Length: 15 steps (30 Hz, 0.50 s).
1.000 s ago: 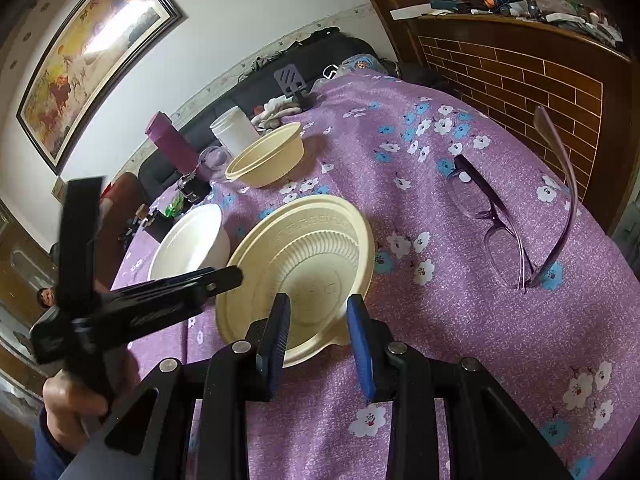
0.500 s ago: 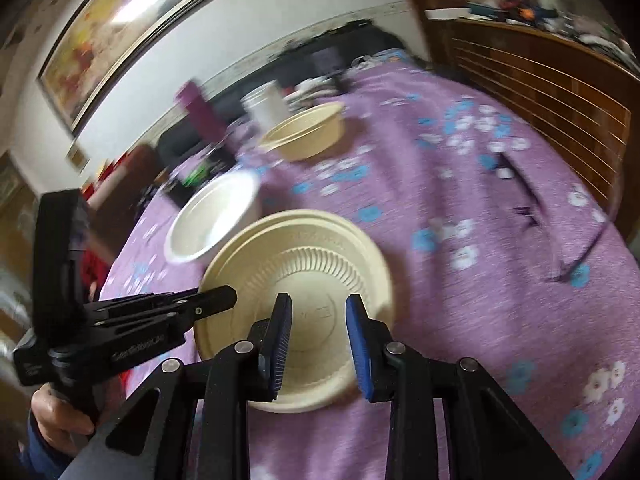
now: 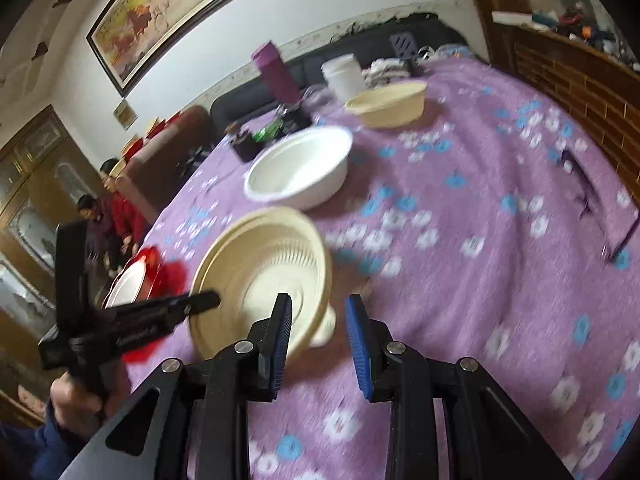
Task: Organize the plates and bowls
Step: 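Lift the cream bowl with both tools and carry it toward the red plates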
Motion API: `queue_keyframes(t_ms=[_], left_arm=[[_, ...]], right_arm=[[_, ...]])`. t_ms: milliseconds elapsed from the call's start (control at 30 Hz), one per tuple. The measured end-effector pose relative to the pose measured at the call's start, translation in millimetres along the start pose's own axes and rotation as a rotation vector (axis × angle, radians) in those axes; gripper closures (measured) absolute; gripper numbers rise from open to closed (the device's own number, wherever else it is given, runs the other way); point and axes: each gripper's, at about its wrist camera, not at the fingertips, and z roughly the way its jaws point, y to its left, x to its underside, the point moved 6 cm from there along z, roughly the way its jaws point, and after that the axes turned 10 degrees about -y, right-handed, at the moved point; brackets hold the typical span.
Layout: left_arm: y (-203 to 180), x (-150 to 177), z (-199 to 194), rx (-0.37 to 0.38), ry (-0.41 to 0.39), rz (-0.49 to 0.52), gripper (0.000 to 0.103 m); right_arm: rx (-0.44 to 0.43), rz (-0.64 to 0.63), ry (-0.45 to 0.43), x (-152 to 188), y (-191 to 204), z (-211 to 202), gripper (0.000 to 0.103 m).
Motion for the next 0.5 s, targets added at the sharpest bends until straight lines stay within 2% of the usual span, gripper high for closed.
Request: queue_keyframes(t_ms=[167,333,500], left_arm=[[-0.6,-4.2,-1.1,-0.020,-0.037,0.037,0.074],[-0.2,-8.9,0.6,-0.032,-0.051,0.060,0.074],[0.5,-9.8,-1.2,-0.040,-0.065,0.075,0.074]], right_arm=[[-0.017,0.024,0.054,13.5,1.8,15.3,0.072],[0.002,-0.046,0.054,11.5,16.1,22.9,0.072],[-0.015,-0.009,0.078,9.0,19.4,31.5,0.072]])
